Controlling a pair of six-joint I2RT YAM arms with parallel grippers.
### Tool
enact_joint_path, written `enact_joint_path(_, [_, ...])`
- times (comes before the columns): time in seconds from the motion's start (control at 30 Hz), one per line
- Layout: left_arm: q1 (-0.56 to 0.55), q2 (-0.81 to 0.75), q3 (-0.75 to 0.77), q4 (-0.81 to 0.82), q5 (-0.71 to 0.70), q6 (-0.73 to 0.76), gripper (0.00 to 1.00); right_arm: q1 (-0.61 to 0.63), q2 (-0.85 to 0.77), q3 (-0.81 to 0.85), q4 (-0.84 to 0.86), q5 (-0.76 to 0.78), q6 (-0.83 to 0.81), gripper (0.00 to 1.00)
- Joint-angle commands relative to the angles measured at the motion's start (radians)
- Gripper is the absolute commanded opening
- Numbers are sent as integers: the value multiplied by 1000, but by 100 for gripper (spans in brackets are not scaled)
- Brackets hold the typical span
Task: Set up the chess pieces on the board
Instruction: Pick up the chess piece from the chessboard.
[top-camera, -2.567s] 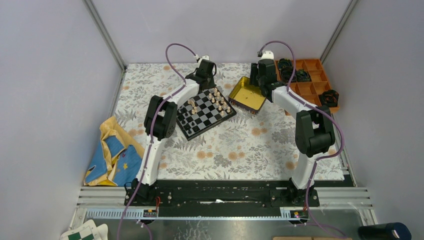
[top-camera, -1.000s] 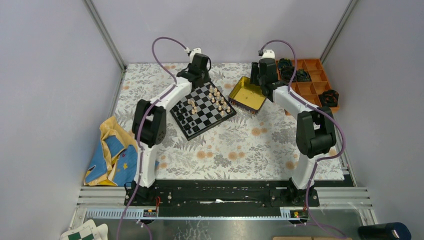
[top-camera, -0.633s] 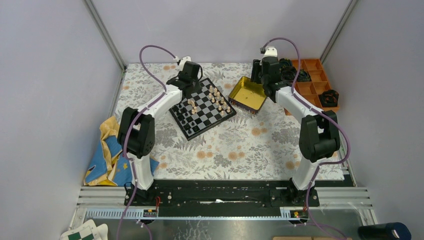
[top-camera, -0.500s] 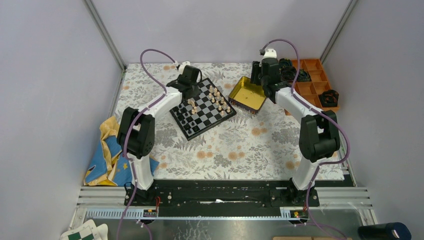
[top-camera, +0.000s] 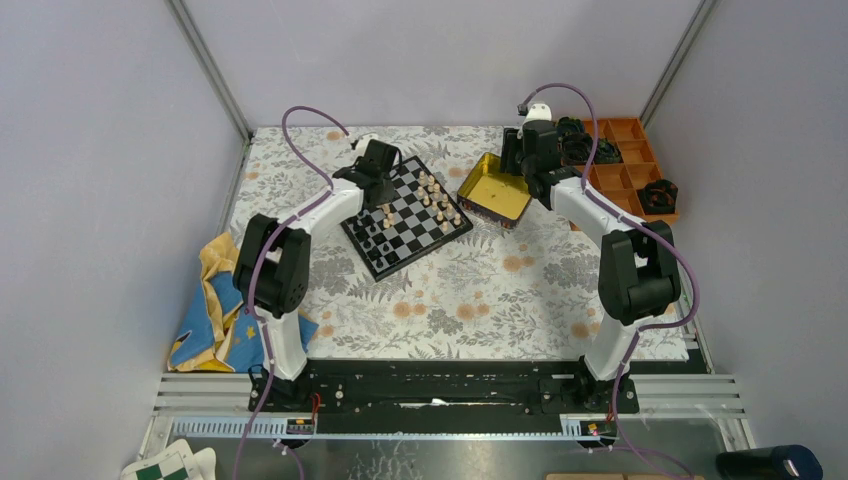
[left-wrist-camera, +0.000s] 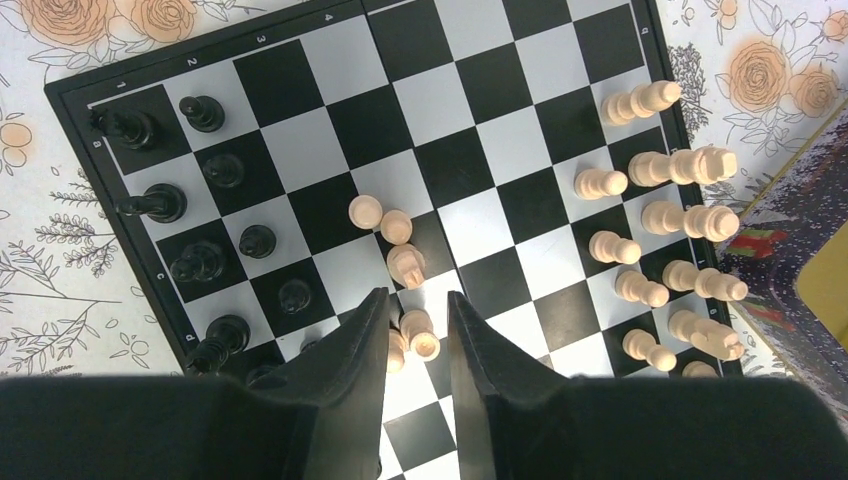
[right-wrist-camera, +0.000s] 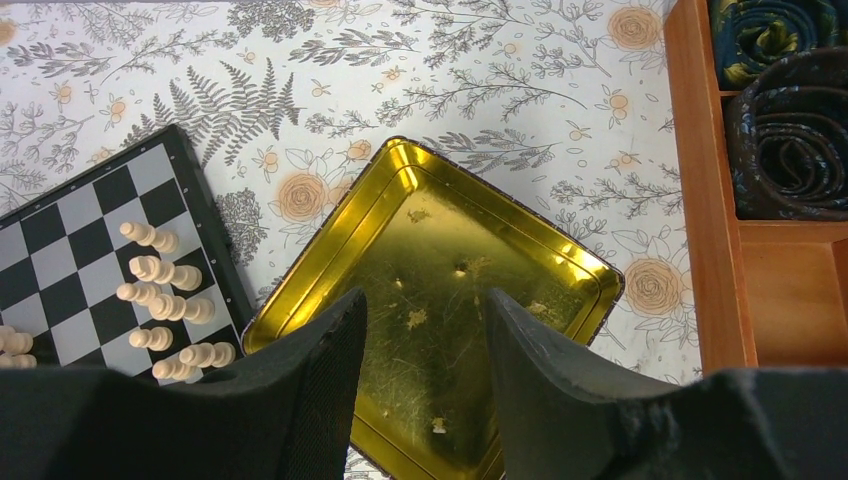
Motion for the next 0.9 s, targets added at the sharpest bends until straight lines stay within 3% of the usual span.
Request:
enact_joint_path(0.0, [12,32,8,-2,-19,-1,34,2,-58,6,33,-23,7,53])
enact_joint_path(0.23, [18,69,23,-23,-22,6,33,10,-51,-4,25,-75,12,52])
enact_joint_path(0.57, [23,99,35,-23,-22,6,33,61,-80,-77,23,-87,18,36])
enact_joint_path(0.87, [23,121,66,-21,7,2,32,94,-101,-118,12,-79,21,33])
